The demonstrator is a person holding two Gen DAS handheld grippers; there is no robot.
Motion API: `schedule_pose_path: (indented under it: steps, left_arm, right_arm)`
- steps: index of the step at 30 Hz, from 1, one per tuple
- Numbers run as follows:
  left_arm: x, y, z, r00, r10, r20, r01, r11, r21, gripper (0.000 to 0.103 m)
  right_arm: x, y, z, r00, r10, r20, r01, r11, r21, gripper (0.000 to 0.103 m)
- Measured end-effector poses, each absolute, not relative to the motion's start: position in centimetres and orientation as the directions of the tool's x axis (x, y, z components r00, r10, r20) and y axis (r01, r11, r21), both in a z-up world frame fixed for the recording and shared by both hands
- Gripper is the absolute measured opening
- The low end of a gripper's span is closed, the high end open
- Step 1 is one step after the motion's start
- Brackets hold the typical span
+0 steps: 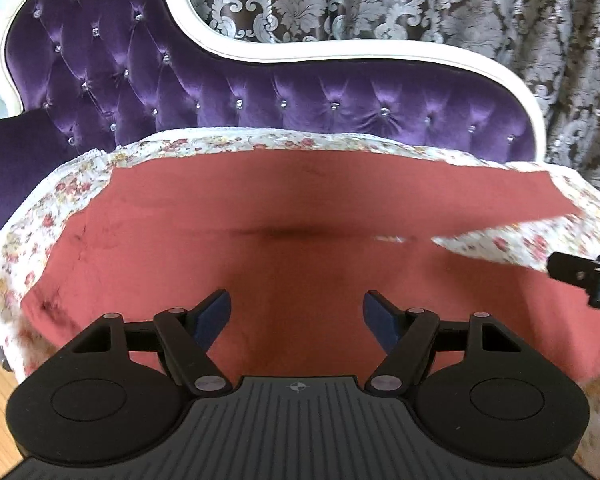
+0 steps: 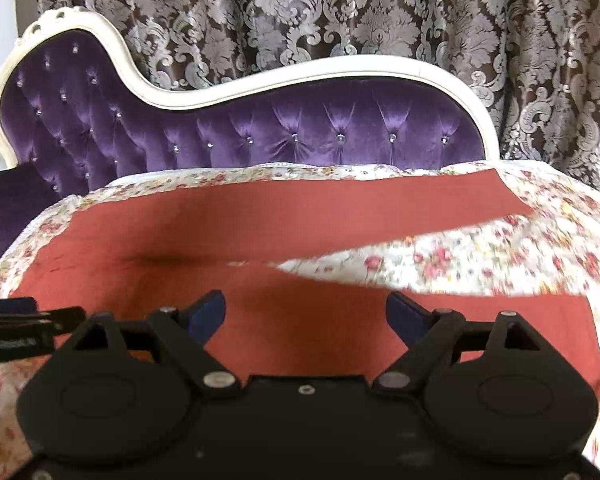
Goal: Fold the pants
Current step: 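Grasp the trouser leg hems with both grippers and lift them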
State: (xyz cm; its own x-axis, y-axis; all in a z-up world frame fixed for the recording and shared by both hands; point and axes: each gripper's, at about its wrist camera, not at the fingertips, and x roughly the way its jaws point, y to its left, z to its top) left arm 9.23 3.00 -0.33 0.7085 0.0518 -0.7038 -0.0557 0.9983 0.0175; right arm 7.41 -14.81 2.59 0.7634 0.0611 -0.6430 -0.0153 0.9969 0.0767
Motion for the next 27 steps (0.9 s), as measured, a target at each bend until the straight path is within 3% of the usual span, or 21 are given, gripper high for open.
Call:
schedule_pose_path:
  steps: [13,27]
  left_arm:
    - [20.0,3.7,-4.5,0.652,0.063,-0.755,-0.054,0.998,0.037,0.072]
    - [27.5,5.3,-9.1,0.581,0.094,-0.809,-0.053,0.996,0.077,0.073]
  right_arm:
    - [26.3,-19.4,-0.8,0.719,0.090,-0.689,-0.111,0.994,0.014,0.084]
    - [44.9,-17.9,-6.7,0.623,0.310,-0.718,-0.427,0.904,0.020,0.084]
